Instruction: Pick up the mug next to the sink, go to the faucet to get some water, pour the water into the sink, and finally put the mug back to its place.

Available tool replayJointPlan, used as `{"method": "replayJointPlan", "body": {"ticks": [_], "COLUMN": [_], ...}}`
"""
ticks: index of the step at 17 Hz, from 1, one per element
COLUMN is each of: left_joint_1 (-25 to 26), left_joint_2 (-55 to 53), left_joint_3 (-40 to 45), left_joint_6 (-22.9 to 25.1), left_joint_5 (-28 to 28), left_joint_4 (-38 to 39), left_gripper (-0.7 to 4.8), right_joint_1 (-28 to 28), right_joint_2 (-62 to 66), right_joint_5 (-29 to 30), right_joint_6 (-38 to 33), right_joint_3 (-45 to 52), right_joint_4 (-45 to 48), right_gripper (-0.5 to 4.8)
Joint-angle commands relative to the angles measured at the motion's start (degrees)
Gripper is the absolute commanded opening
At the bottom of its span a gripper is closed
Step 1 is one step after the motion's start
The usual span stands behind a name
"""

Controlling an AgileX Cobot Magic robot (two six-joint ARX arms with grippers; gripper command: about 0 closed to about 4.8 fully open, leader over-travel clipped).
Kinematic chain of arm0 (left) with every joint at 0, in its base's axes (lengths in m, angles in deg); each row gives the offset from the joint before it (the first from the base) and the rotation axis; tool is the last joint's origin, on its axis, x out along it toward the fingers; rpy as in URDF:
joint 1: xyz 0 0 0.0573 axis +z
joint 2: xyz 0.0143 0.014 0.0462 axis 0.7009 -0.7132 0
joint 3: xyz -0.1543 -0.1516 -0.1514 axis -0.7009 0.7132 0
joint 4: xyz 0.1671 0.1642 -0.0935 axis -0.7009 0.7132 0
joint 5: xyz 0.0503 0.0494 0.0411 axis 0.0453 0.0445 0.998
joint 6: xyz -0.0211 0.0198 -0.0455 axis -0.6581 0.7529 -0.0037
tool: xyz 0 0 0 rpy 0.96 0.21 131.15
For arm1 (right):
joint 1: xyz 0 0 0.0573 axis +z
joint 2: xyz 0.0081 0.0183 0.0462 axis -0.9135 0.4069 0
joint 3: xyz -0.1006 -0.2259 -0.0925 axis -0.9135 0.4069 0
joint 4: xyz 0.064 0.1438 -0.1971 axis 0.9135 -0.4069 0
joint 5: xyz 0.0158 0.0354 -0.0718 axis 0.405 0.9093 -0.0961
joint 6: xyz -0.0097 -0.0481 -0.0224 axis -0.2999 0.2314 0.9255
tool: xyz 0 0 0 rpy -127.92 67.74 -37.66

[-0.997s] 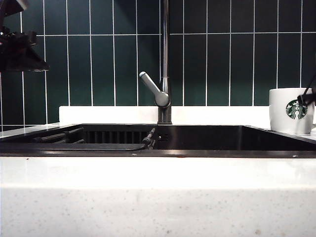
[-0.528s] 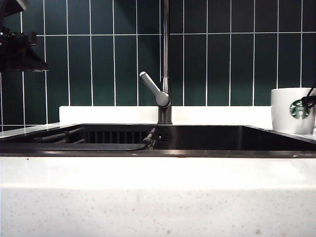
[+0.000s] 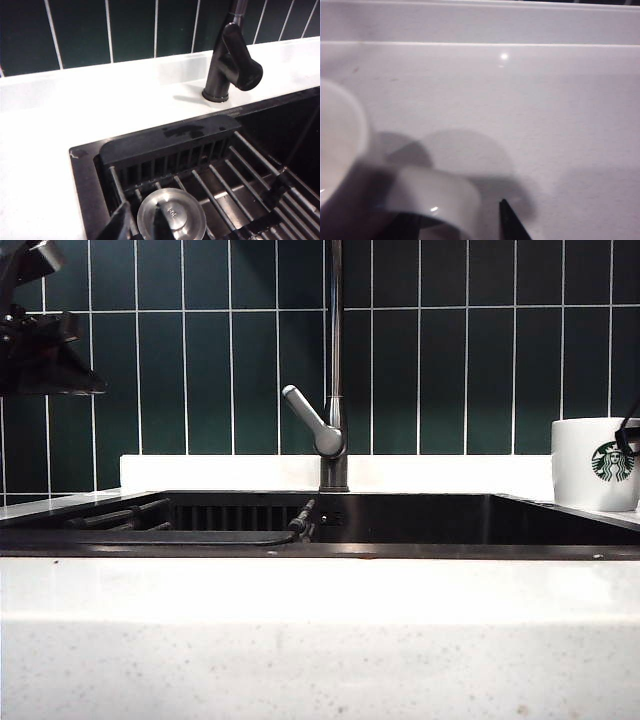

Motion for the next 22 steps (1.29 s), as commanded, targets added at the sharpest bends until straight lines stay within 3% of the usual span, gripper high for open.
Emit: {"method": "replayJointPlan", "body": {"ticks": [1, 8, 10, 13, 22], "left_joint_1": [0.0, 0.0, 0.0, 0.0, 0.0], "left_joint_2": [-0.1, -0.1, -0.1, -0.1, -0.2], "left_joint_3": [-0.2, -0.2, -0.2, -0.2, -0.2], "left_joint_6": [0.2, 0.2, 0.2, 0.2, 0.2], "left_joint_5": [-0.4, -0.4, -0.4, -0.4, -2.8], "left_joint_4": [-0.7, -0.7, -0.7, -0.7, -0.6], "left_gripper": [0.58, 0.58, 0.58, 0.58, 0.58], "right_joint_1": [-0.1, -0.1, -0.1, -0.1, -0.1], "right_joint_2": [0.8, 1.1, 1.1, 1.1, -0.9], "right_joint_5": [1.0, 0.5, 0.5, 0.5, 0.4], "right_joint_6": [0.7, 0.8, 0.8, 0.8, 0.8], "right_joint_3": [-0.2, -0.2, -0.2, -0.2, -0.2], "right_joint_4": [1.4, 3.6, 3.6, 3.7, 9.5], "right_gripper": [1.97, 1.36, 0.80, 0.39, 0.08]}}
